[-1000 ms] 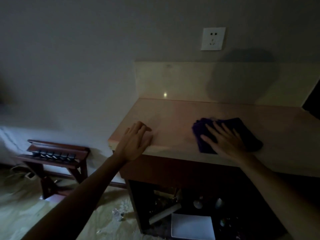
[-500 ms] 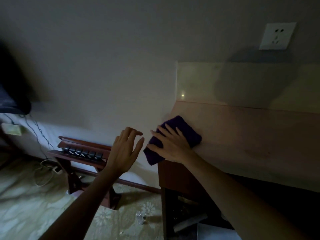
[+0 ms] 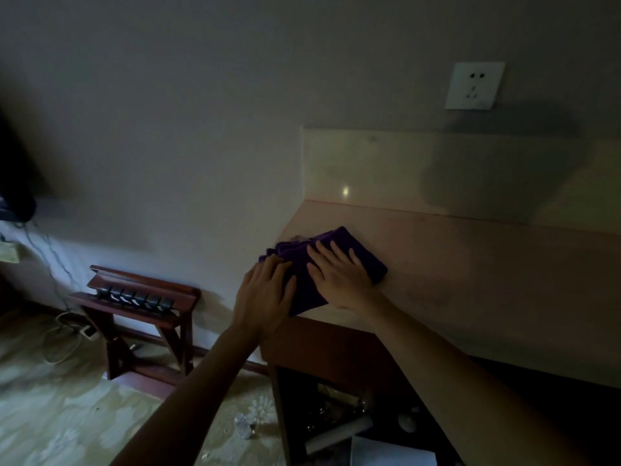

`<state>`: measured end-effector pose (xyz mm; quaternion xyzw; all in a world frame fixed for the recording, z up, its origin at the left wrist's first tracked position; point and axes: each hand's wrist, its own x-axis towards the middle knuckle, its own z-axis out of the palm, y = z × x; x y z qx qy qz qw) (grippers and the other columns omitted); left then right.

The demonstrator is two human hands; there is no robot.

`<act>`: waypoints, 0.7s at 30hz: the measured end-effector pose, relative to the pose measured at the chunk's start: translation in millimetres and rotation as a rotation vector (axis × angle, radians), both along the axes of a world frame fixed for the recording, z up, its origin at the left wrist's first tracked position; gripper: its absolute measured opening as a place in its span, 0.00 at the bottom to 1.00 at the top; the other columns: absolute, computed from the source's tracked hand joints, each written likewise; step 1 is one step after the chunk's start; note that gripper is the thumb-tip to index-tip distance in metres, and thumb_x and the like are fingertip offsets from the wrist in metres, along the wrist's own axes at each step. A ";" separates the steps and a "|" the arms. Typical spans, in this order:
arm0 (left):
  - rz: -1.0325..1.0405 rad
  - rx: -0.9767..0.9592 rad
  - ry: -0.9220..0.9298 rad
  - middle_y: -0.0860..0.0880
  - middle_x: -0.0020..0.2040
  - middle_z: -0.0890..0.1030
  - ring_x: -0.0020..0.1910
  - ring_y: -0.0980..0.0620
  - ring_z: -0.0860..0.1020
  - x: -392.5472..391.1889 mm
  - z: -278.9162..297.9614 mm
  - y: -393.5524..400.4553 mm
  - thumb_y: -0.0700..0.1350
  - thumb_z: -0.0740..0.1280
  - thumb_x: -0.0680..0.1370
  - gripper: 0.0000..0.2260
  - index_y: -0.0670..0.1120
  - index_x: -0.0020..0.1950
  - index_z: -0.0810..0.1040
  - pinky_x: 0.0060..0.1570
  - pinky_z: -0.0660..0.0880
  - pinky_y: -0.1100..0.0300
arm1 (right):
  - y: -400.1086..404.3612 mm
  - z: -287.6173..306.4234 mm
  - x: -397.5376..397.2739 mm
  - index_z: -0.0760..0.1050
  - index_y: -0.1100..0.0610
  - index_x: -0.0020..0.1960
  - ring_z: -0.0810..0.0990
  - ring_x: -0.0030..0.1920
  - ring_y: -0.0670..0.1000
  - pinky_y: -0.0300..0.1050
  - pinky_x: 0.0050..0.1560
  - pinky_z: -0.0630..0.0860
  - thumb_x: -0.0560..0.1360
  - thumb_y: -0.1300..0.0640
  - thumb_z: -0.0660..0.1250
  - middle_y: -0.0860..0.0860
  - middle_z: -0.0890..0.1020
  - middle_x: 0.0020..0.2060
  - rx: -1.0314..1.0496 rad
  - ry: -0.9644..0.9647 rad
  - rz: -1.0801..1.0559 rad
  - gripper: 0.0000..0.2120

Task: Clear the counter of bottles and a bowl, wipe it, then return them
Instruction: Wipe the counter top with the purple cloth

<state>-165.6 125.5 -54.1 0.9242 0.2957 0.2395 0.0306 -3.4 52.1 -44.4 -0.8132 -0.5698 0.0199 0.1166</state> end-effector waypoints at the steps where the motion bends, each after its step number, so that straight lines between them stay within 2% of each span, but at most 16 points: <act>1: -0.031 0.015 0.013 0.47 0.61 0.78 0.58 0.48 0.77 14.3 2.3 -13.8 0.54 0.48 0.81 0.24 0.44 0.64 0.76 0.60 0.72 0.54 | -15.9 -0.3 14.3 0.46 0.46 0.79 0.44 0.79 0.49 0.56 0.77 0.40 0.82 0.42 0.38 0.45 0.48 0.79 0.000 -0.003 -0.021 0.27; 4: -0.100 0.035 0.087 0.43 0.63 0.78 0.61 0.46 0.77 68.7 4.6 -60.7 0.54 0.47 0.81 0.26 0.40 0.64 0.77 0.63 0.73 0.54 | -70.3 -0.3 59.6 0.46 0.44 0.79 0.44 0.79 0.49 0.56 0.78 0.41 0.82 0.41 0.38 0.44 0.48 0.79 0.001 -0.005 -0.093 0.27; 7: -0.135 -0.080 0.100 0.41 0.69 0.70 0.59 0.45 0.78 131.3 7.6 -112.0 0.54 0.52 0.81 0.23 0.38 0.66 0.72 0.55 0.76 0.55 | -130.4 2.3 109.5 0.47 0.44 0.79 0.44 0.79 0.49 0.54 0.77 0.41 0.82 0.40 0.38 0.44 0.48 0.79 -0.007 0.027 -0.160 0.27; 10: -0.254 -0.104 0.149 0.42 0.67 0.69 0.57 0.44 0.77 193.7 13.1 -163.8 0.57 0.45 0.79 0.28 0.39 0.71 0.64 0.47 0.72 0.59 | -194.2 3.4 166.3 0.48 0.44 0.79 0.45 0.79 0.49 0.53 0.78 0.42 0.82 0.41 0.39 0.45 0.48 0.79 0.003 0.052 -0.244 0.26; 12: -0.323 -0.093 0.196 0.42 0.72 0.67 0.64 0.45 0.74 235.1 15.1 -197.3 0.55 0.45 0.80 0.28 0.42 0.76 0.58 0.53 0.71 0.57 | -237.8 2.9 202.1 0.48 0.45 0.79 0.45 0.79 0.49 0.52 0.78 0.42 0.82 0.42 0.40 0.46 0.49 0.79 0.014 0.063 -0.313 0.26; 14: -0.358 -0.056 0.272 0.42 0.78 0.57 0.74 0.42 0.65 274.2 14.5 -228.7 0.58 0.41 0.79 0.31 0.47 0.80 0.51 0.65 0.69 0.52 | -279.4 3.0 232.8 0.48 0.45 0.79 0.45 0.79 0.50 0.52 0.78 0.43 0.82 0.42 0.40 0.46 0.49 0.79 0.001 0.052 -0.365 0.26; 17: -0.399 -0.016 0.348 0.42 0.80 0.52 0.78 0.42 0.57 318.7 12.5 -277.9 0.60 0.38 0.79 0.31 0.50 0.80 0.52 0.71 0.64 0.50 | -334.9 2.9 268.4 0.48 0.44 0.79 0.45 0.79 0.50 0.54 0.77 0.41 0.82 0.42 0.39 0.45 0.49 0.79 -0.038 0.036 -0.451 0.26; 21: -0.463 -0.035 0.330 0.43 0.81 0.51 0.79 0.43 0.54 355.7 13.8 -335.5 0.54 0.47 0.84 0.24 0.51 0.80 0.53 0.72 0.61 0.50 | -397.0 1.1 294.9 0.49 0.42 0.79 0.46 0.79 0.50 0.56 0.77 0.41 0.82 0.42 0.39 0.45 0.50 0.79 -0.026 0.002 -0.555 0.25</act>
